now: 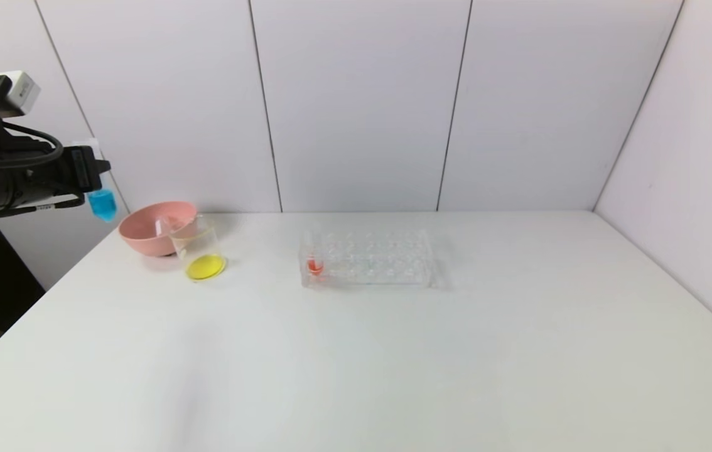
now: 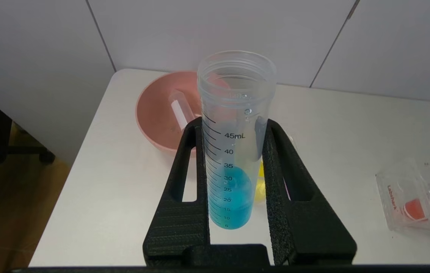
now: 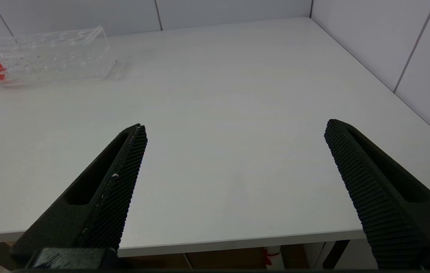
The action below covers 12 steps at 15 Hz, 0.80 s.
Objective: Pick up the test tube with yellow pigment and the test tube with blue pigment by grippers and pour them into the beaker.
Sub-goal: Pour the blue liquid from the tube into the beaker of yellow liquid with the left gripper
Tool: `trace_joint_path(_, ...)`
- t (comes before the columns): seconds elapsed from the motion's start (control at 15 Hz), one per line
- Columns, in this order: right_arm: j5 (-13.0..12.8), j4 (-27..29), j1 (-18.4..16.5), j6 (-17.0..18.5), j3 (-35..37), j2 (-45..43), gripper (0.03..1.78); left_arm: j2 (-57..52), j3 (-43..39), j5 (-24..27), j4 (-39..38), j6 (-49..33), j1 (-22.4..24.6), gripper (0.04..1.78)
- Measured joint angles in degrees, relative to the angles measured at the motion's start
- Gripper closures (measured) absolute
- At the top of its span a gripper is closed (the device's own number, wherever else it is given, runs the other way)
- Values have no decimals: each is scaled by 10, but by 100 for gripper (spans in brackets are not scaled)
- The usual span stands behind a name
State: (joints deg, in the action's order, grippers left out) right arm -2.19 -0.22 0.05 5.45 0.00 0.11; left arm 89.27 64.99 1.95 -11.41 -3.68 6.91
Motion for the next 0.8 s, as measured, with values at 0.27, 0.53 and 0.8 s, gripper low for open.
trace_joint_path(0.27,0,0,0,0,0,0,10,12,18,0,21,7,4,138)
trace_joint_path(0.53,0,0,0,0,0,0,10,28,78,36,93,48,17,138)
trace_joint_path(0.8,0,0,0,0,0,0,10,55,143,143,160,129,55,138)
